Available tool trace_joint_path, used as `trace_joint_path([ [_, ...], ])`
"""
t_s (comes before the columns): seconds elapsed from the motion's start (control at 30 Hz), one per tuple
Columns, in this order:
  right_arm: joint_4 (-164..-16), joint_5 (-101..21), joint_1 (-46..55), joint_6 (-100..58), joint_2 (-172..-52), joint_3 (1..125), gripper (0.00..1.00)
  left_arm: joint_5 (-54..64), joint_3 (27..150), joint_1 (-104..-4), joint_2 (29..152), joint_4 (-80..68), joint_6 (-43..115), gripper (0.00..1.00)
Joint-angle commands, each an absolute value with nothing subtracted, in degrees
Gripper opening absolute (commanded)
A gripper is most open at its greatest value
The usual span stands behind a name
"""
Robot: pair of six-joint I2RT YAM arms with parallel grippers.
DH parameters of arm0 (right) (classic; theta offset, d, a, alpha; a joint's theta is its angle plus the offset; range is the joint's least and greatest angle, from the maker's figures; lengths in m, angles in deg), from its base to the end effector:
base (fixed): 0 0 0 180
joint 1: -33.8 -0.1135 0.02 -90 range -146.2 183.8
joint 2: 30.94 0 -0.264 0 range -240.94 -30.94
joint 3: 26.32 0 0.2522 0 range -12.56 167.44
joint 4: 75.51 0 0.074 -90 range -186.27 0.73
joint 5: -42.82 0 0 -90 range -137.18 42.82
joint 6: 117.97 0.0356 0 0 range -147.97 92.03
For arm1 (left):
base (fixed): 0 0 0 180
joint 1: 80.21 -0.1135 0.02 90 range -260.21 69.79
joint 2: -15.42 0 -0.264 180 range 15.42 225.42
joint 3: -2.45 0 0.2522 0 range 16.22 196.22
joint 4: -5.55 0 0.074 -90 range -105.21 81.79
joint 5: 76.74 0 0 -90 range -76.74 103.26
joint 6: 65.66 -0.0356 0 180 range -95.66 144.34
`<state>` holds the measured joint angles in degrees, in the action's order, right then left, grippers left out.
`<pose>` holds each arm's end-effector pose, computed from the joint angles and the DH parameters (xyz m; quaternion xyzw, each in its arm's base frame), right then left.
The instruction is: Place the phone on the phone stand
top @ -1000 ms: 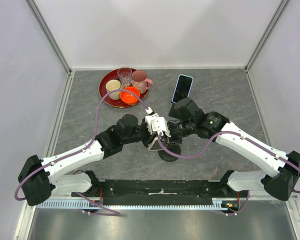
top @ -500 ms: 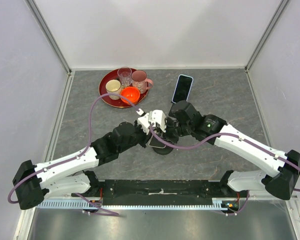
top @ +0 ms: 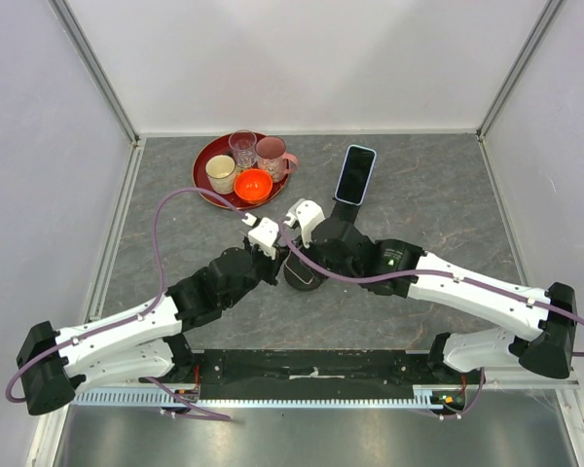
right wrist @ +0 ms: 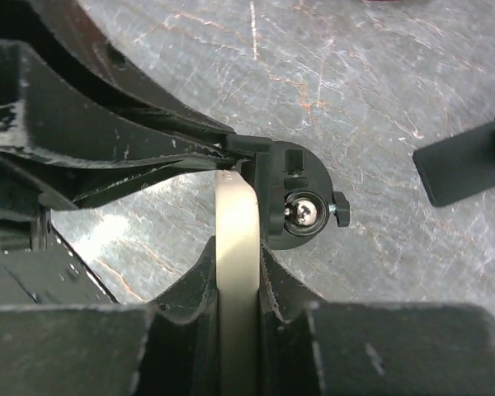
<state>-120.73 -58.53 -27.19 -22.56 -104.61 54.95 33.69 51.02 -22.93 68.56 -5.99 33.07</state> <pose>0.1429 0.2432 0.3337 -0.3777 0.8103 0.1662 0.4161 0.1273 -0.1752 0.2748 0.2262 0.7608 -0.2033 0.5733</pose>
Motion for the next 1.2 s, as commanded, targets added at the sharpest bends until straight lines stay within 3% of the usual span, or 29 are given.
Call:
trace_joint_path([
  [0.0, -140.8, -94.8, -28.1, -11.5, -102.5, 53.7, 0.00, 54.7, 51.3, -24.8, 64.1, -2.8, 36.7, 0.02],
  [0.27, -142.8, -101.9, -29.4, -4.5, -107.5, 55.5, 0.00, 54.6, 52.2, -22.8, 63.3, -4.7, 36.5, 0.02],
  [0.77, -135.7, -79.0, -24.4, -18.7, -113.4, 57.6, 0.00, 48.3, 53.3, -17.0, 63.1, -15.4, 33.6, 0.02],
  [0.97, -136.3, -77.4, -24.1, -19.7, -114.9, 58.6, 0.00, 54.4, 57.7, -16.7, 65.4, -24.1, 41.9, 0.02],
  [1.17, -135.3, -72.6, -22.8, -23.7, -115.5, 58.8, 0.00, 52.6, 62.9, -16.7, 67.0, -35.9, 50.2, 0.02],
])
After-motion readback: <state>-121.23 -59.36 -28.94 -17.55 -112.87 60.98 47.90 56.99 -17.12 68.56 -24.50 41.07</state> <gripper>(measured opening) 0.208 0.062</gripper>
